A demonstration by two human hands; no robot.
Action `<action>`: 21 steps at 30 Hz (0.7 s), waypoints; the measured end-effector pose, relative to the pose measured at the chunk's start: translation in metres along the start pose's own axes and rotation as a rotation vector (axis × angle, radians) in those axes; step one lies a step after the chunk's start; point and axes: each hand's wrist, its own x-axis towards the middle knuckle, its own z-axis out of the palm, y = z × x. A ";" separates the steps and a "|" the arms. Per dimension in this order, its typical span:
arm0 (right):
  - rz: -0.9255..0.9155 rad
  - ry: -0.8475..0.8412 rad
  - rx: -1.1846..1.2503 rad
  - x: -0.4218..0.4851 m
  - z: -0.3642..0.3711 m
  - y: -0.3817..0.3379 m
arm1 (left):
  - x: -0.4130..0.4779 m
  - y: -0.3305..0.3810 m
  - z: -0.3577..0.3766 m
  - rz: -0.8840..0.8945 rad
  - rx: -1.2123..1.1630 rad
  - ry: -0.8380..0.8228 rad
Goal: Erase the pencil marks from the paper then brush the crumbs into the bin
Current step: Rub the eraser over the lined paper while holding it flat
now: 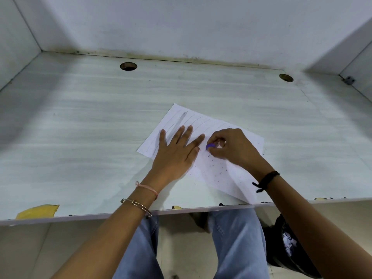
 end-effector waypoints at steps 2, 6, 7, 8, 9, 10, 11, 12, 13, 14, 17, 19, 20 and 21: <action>-0.014 0.032 -0.020 0.000 0.002 -0.002 | 0.000 0.001 -0.001 -0.005 -0.017 -0.007; -0.088 -0.164 0.001 -0.011 0.004 -0.010 | 0.001 0.001 0.000 0.000 -0.011 -0.006; -0.081 -0.147 -0.006 -0.008 0.003 -0.009 | 0.001 0.001 -0.001 -0.002 -0.013 -0.011; -0.072 -0.096 -0.013 -0.005 0.002 -0.009 | 0.000 0.001 -0.002 -0.003 -0.006 -0.015; -0.067 -0.036 -0.033 -0.002 0.003 -0.011 | 0.000 0.001 -0.003 -0.004 0.005 -0.019; -0.072 0.000 -0.062 -0.001 0.005 -0.015 | 0.000 0.001 -0.004 -0.005 0.011 -0.024; -0.086 -0.001 -0.092 -0.001 0.008 -0.019 | -0.001 0.001 -0.005 -0.002 0.014 -0.031; -0.105 -0.035 -0.107 -0.003 0.010 -0.021 | -0.001 0.001 -0.005 0.007 0.022 -0.039; -0.112 -0.090 -0.098 -0.005 0.010 -0.021 | -0.001 0.001 -0.005 0.018 0.030 -0.042; -0.101 -0.139 -0.080 -0.006 0.008 -0.020 | -0.001 0.001 -0.004 0.021 0.029 -0.039; 0.001 -0.089 -0.093 0.002 -0.001 -0.009 | 0.000 0.001 -0.004 -0.004 -0.009 -0.028; 0.006 -0.020 -0.159 0.005 0.000 -0.011 | 0.000 0.002 -0.005 -0.010 -0.006 -0.027; -0.031 -0.021 -0.183 0.003 0.002 -0.015 | 0.000 0.002 -0.005 -0.006 0.002 -0.027; -0.073 -0.057 -0.185 0.000 0.003 -0.018 | 0.000 0.002 -0.006 -0.001 0.008 -0.028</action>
